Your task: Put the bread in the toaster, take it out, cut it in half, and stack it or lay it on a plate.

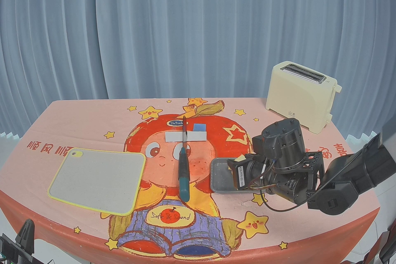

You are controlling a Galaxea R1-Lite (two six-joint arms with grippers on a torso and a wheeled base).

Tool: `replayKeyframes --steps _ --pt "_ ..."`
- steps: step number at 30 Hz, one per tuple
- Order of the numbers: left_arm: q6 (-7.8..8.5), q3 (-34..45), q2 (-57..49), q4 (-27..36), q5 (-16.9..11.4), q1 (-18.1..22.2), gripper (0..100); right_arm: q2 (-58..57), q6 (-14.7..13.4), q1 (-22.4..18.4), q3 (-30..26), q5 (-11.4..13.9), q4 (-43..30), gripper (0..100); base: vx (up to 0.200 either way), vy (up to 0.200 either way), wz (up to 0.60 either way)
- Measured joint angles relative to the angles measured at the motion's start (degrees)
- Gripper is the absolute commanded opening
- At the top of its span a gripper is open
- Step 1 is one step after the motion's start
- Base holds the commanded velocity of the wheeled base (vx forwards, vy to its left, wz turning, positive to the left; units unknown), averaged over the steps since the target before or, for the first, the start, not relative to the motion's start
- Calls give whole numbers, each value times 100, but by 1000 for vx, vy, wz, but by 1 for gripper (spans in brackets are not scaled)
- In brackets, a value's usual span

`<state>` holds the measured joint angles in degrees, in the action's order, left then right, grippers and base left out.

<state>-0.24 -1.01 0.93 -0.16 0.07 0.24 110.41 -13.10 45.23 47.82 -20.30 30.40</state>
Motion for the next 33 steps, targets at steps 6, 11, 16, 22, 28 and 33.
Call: replayKeyframes --steps 6,11,16,22,28,33 --pt "-2 0 0 0 0 -2 0 54 2 -9 -30 -12 68 100 0 0 0" --pt "0 0 0 0 0 0 0 52 2 -9 -41 -12 71 100 0 0 0" --pt "0 0 0 0 0 0 0 48 2 -9 -52 -11 68 100 0 0 0" --pt "2 0 0 0 0 0 0 43 2 -28 -52 -9 71 100 0 0 0" --pt "0 0 0 0 -5 -4 0 -16 16 -124 -91 -15 74 100 0 0 0" --pt "0 0 0 0 -2 0 0 -208 52 -289 -133 -15 68 100 0 0 0"
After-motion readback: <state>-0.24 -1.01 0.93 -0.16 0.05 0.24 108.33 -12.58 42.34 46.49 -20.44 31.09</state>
